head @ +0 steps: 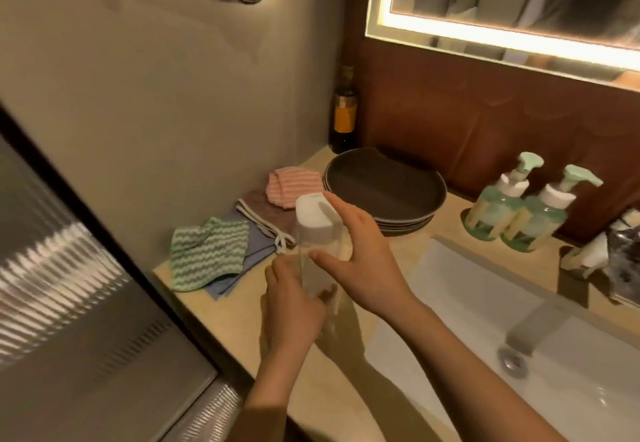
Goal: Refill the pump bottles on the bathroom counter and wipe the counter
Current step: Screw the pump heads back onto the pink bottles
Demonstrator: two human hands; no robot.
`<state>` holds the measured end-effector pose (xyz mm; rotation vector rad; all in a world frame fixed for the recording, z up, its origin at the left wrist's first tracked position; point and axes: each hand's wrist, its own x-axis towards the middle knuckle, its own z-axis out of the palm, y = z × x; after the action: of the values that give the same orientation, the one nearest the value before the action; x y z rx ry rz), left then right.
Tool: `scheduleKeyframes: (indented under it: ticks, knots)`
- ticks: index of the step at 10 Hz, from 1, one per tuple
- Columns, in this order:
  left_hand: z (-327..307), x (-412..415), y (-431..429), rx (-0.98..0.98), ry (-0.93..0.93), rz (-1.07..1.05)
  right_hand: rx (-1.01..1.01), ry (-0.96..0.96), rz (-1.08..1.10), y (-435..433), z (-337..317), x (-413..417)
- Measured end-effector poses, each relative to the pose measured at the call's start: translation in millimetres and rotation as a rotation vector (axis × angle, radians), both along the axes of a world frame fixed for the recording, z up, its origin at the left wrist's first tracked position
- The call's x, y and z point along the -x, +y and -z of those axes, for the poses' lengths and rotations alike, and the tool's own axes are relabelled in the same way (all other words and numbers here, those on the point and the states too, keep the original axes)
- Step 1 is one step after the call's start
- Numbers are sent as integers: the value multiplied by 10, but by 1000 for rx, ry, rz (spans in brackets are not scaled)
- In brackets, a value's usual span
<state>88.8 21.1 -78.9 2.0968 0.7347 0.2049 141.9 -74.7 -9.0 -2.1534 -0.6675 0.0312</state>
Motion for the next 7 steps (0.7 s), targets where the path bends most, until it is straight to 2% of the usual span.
scheduleKeyframes:
  ticks: [1,2,3,5,7]
  knots:
    - [39,-156,92,61,-1,92,77,12,-56,31,24,0]
    - [149,-259,74,116,-78,93,102,43,-69,9,39,-8]
    - [109,-384,1,111,-100,110,103,45,-16,-96,37,-79]
    - [51,-756,-335,229,-96,203,81,43,157,-451,76,-339]
    - [52,-1110,-636,91,-92,301,43,45,254,-722,118,-587]
